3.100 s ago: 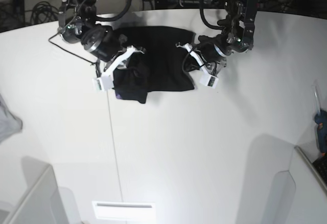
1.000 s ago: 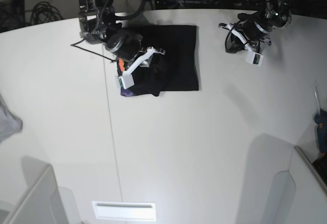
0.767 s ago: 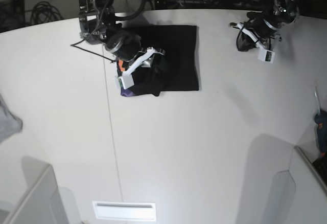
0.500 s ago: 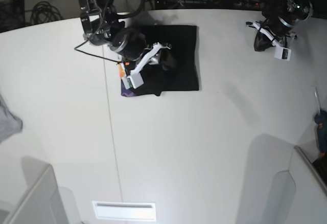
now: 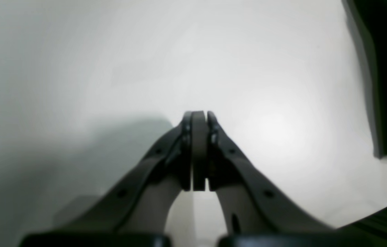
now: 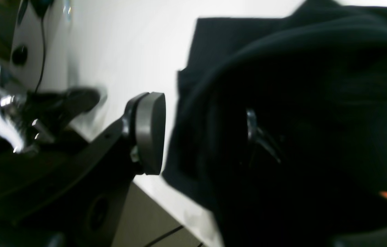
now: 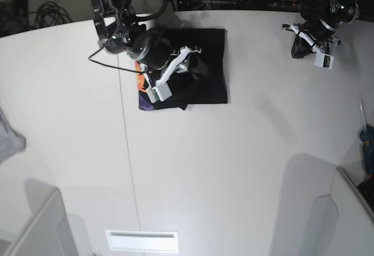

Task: Fold the T-shirt properly
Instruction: 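Press the folded bundle flat with the right gripper, then grasp the bundle's sides with both grippers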

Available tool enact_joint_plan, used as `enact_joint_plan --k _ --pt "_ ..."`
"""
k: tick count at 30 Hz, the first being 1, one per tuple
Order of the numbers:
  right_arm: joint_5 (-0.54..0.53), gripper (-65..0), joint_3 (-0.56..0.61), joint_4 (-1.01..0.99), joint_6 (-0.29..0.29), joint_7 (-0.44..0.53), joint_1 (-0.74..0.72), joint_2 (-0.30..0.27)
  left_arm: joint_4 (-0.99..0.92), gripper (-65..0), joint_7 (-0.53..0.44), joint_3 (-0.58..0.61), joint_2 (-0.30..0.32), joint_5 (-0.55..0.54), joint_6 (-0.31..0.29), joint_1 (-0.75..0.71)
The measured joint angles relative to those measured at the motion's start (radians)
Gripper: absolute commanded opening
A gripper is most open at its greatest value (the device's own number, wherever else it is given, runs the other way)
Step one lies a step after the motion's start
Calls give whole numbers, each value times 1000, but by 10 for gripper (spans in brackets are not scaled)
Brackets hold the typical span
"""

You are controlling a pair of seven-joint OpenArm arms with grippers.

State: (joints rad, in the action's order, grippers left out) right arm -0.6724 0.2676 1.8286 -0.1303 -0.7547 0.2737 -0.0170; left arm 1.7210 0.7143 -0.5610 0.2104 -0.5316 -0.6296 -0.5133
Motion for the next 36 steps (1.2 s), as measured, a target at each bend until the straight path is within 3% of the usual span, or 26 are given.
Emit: enact_joint_plan --k 2,5,7,14,20,23,27,31,36 --pt "-4 -372 24 0 1 -3 -13 -8 0 -650 0 0 1 0 0 0" --pt "0 -372 64 -3 89 6 -41 -29 -1 -650 0 0 0 0 0 0" --pt "1 -372 122 -5 119 2 -70 -54 -2 -650 0 0 1 0 0 0" --pt "-5 -372 255 -37 203 -1 -159 -59 -2 -650 0 1 0 0 0 0" --pt "-19 -372 479 11 200 -8 -262 -127 -2 -650 0 0 1 0 0 3" --pt "-24 -395 467 80 193 -2 -270 -151 -2 -650 0 0 0 0 0 3" --pt "-7 -650 335 107 203 3 -226 -207 -2 -650 0 1 0 0 0 0" --pt "-9 -650 246 80 202 8 -179 -204 2 -650 0 8 -6 -4 0 0" --pt "-8 -650 248 -14 200 -3 -173 -195 2 -650 0 50 -2 0 0 1"
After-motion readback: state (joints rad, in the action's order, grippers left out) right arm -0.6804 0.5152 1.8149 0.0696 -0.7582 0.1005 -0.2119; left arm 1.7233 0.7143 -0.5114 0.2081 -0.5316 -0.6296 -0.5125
